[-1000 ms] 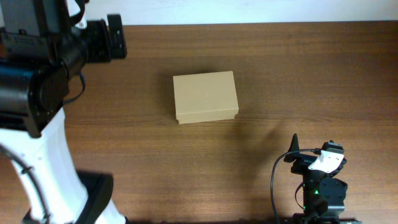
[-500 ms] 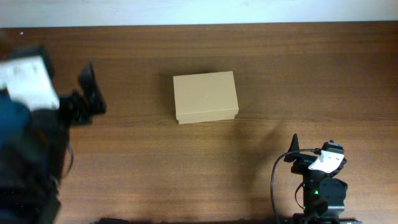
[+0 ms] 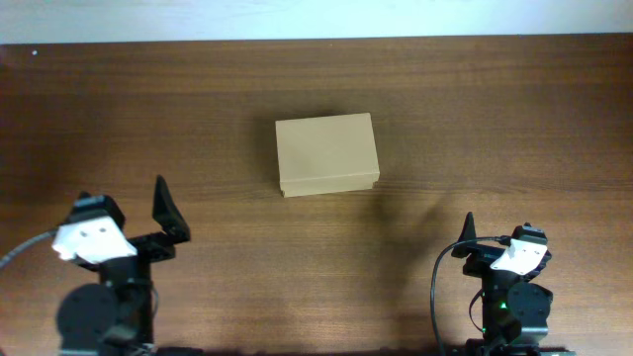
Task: Pack container
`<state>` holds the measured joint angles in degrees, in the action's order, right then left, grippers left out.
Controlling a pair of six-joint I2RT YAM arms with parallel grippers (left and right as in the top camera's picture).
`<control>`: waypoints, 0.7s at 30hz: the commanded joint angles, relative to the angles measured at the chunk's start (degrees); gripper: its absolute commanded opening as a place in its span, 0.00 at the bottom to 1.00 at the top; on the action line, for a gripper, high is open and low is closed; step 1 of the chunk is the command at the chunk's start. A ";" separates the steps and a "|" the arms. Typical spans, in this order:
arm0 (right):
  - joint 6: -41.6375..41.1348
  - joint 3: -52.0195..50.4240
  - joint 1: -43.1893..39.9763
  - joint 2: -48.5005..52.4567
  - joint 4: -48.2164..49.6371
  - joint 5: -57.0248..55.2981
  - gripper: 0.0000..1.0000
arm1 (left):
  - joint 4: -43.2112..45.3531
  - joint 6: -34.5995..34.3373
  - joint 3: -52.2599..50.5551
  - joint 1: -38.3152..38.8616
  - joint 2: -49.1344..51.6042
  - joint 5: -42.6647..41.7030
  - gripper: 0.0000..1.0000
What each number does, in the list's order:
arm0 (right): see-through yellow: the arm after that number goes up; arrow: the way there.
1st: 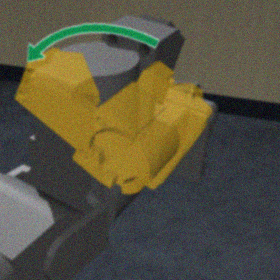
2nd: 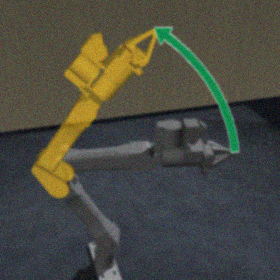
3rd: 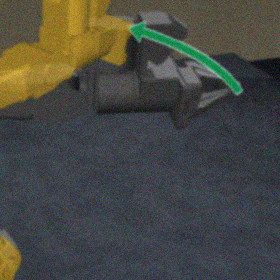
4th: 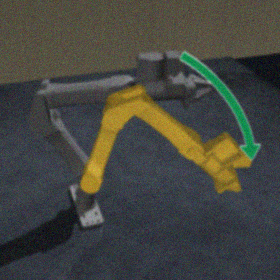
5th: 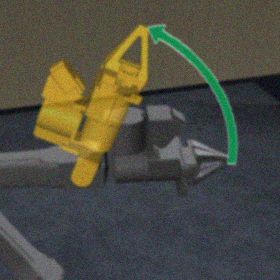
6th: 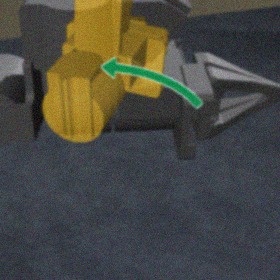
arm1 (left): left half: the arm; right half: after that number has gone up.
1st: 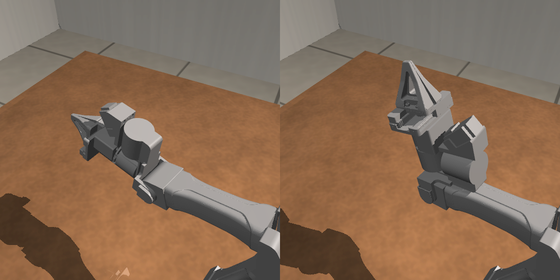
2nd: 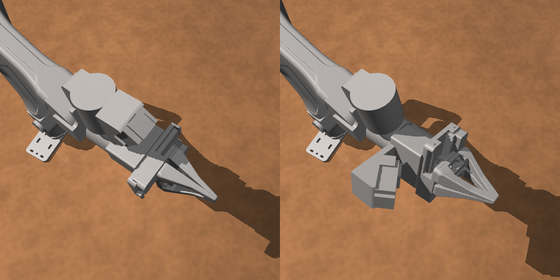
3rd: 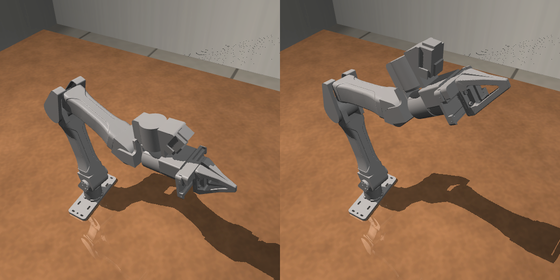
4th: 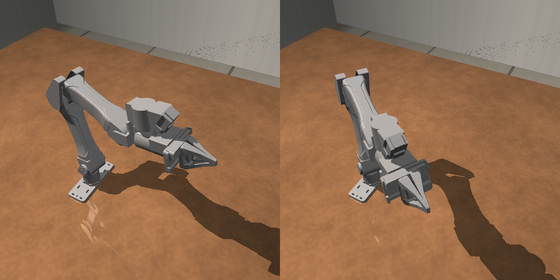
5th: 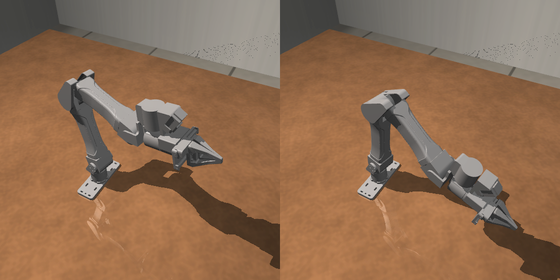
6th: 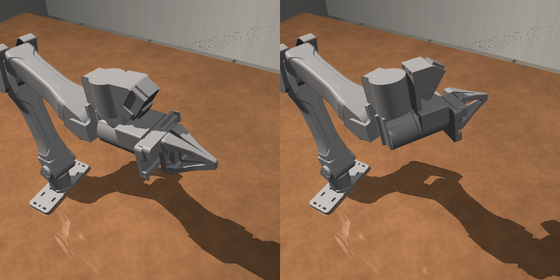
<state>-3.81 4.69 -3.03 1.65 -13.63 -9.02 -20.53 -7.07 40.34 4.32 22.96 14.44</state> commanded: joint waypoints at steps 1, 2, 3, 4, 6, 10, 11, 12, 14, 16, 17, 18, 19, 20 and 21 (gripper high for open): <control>0.42 -0.42 -0.48 -0.55 -0.04 -0.87 0.99 | 4.42 0.70 -7.67 -0.37 -4.13 0.37 1.00; 0.42 -0.42 -0.48 -0.55 -0.04 -0.87 0.99 | 6.58 0.70 -10.10 -0.37 -5.29 0.37 1.00; 0.39 -0.42 -0.48 -0.55 -0.04 -0.87 0.99 | 8.70 0.70 -12.26 -0.37 -6.27 0.37 1.00; 0.39 -0.42 -0.48 -0.55 -0.04 -0.87 0.99 | 10.36 0.70 -13.99 -0.37 -7.04 0.37 1.00; 0.42 -0.42 -0.48 -0.55 -0.04 -0.87 0.99 | 13.68 0.72 -17.64 -0.37 -8.72 0.39 1.00; 0.39 -0.42 -0.48 -0.55 -0.04 -0.87 0.99 | 17.88 0.70 -23.06 -0.37 -11.43 0.37 1.00; 0.39 -0.42 -0.48 -0.55 -0.04 -0.87 0.99 | 18.69 0.70 -24.20 -0.37 -11.96 0.39 1.00; 0.42 -0.42 -0.48 -0.55 -0.04 -0.87 0.99 | 19.28 0.70 -25.18 -0.37 -12.46 0.39 1.00; 0.42 -0.42 -0.48 -0.55 -0.04 -0.87 0.99 | 19.65 0.72 -26.60 -0.37 -13.22 0.42 1.00; 0.42 -0.42 -0.48 -0.55 -0.04 -0.87 0.99 | 19.65 0.72 -27.78 -0.37 -13.64 0.44 1.00; 0.39 -0.42 -0.48 -0.55 -0.04 -0.87 0.99 | 19.67 0.72 -28.44 -0.37 -13.64 0.44 1.00; 0.39 -0.42 -0.48 -0.55 -0.04 -0.87 0.99 | 19.69 0.72 -29.00 -0.37 -13.64 0.42 1.00; 0.42 -0.42 -0.48 -0.55 -0.04 -0.87 0.99 | 19.69 0.72 -29.57 -0.37 -13.64 0.39 1.00; 0.39 -0.42 -0.48 -0.55 -0.04 -0.87 0.99 | 19.65 0.70 -29.99 -0.37 -13.64 0.39 1.00; 0.39 -0.42 -0.48 -0.55 -0.04 -0.87 0.99 | 19.67 0.72 -30.36 -0.37 -13.64 0.39 1.00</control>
<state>-3.81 4.69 -3.03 1.65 -13.63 -9.02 -1.04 -7.05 11.55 4.32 9.91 14.44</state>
